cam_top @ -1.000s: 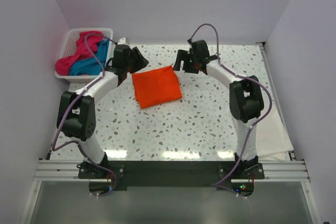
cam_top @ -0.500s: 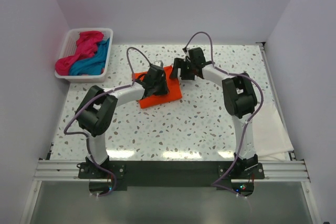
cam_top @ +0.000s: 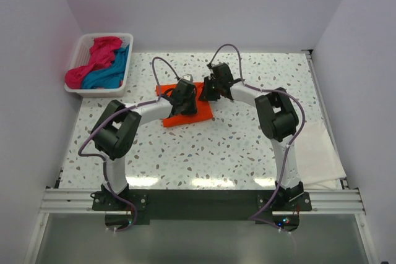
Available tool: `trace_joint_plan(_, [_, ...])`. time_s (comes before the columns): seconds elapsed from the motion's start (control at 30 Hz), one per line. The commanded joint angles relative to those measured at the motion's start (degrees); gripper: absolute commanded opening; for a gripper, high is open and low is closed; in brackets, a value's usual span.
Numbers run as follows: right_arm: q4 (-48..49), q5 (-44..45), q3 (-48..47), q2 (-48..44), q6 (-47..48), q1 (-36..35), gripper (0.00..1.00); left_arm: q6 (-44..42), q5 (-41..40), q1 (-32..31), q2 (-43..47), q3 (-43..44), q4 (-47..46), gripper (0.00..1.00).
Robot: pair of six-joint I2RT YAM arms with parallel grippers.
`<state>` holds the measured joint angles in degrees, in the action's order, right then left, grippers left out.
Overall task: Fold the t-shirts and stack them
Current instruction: Neatly place the folded tshirt to the corner
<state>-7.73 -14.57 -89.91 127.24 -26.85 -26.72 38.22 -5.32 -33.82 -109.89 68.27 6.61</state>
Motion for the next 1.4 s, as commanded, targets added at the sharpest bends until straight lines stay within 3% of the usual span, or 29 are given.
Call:
trace_joint_plan(0.0, [-9.14, 7.78, 0.35, 1.43, -1.18, -1.67, 0.0, -2.35, -3.11, -0.01, 2.65, 2.74, 3.57, 0.3])
trace_joint_plan(0.3, [-14.94, 28.88, 10.71, -14.01, -11.28, -0.09, 0.0, -4.38, -4.17, 1.74, 13.72, 4.59, 7.44, 0.31])
trace_joint_plan(0.57, [-34.71, 44.08, 8.44, -17.64, -22.27, 5.27, 0.0, -4.64, -1.36, 1.74, 19.71, 3.01, 8.33, 0.31])
trace_joint_plan(1.03, [-66.59, 57.18, -0.79, -18.6, -38.88, 20.82, 0.0, -5.08, 2.6, 1.83, 22.08, 2.57, 8.68, 0.31])
trace_joint_plan(1.37, [-72.69, 56.76, -1.32, -27.04, -38.28, 30.41, 0.0, -5.08, 4.97, 1.57, 22.96, 2.31, 9.03, 0.31])
